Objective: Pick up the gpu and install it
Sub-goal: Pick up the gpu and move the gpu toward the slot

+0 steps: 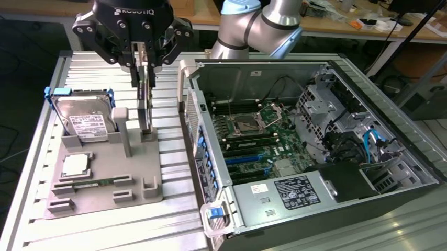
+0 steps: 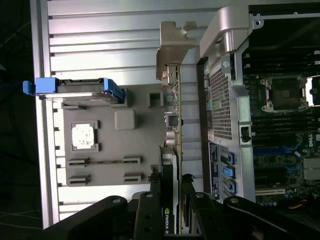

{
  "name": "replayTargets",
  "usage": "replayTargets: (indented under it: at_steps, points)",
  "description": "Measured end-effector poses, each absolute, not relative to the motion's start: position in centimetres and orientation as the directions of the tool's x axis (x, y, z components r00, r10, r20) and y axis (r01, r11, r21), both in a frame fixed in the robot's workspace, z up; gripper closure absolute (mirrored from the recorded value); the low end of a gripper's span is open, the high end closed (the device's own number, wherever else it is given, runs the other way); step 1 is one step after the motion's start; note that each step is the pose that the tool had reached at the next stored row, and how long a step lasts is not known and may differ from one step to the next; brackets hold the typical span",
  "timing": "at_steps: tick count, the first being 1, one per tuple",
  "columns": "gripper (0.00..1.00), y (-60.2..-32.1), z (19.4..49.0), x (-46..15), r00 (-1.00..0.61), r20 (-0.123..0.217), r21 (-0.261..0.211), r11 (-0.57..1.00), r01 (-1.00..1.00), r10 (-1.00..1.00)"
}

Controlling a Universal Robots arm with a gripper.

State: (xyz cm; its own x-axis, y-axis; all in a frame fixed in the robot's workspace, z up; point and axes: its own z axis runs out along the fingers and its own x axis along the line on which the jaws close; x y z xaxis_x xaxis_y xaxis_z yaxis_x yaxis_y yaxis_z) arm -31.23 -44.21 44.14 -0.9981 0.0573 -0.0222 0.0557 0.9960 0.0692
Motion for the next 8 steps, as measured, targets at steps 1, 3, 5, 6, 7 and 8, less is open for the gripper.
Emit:
replayTargets:
  at_steps: [1,3,5,6,7,8]
  points:
    - [0.73,-44.21,44.14,-31.21,-0.998,-0.022,0.069,0.996,0.056,0.057]
    - [0.73,-44.21,44.14,-31.16,-0.998,-0.022,0.069,0.996,0.056,0.057]
    - [0.73,-44.21,44.14,-31.14,-0.998,-0.022,0.069,0.996,0.056,0.057]
    - [0.73,-44.21,44.14,-31.1,-0.998,-0.022,0.069,0.996,0.056,0.057]
    - [0.73,-44.21,44.14,-31.08,-0.998,-0.022,0.069,0.996,0.056,0.057]
    - [0.73,-44.21,44.14,-31.07,-0.998,-0.022,0.069,0.996,0.056,0.057]
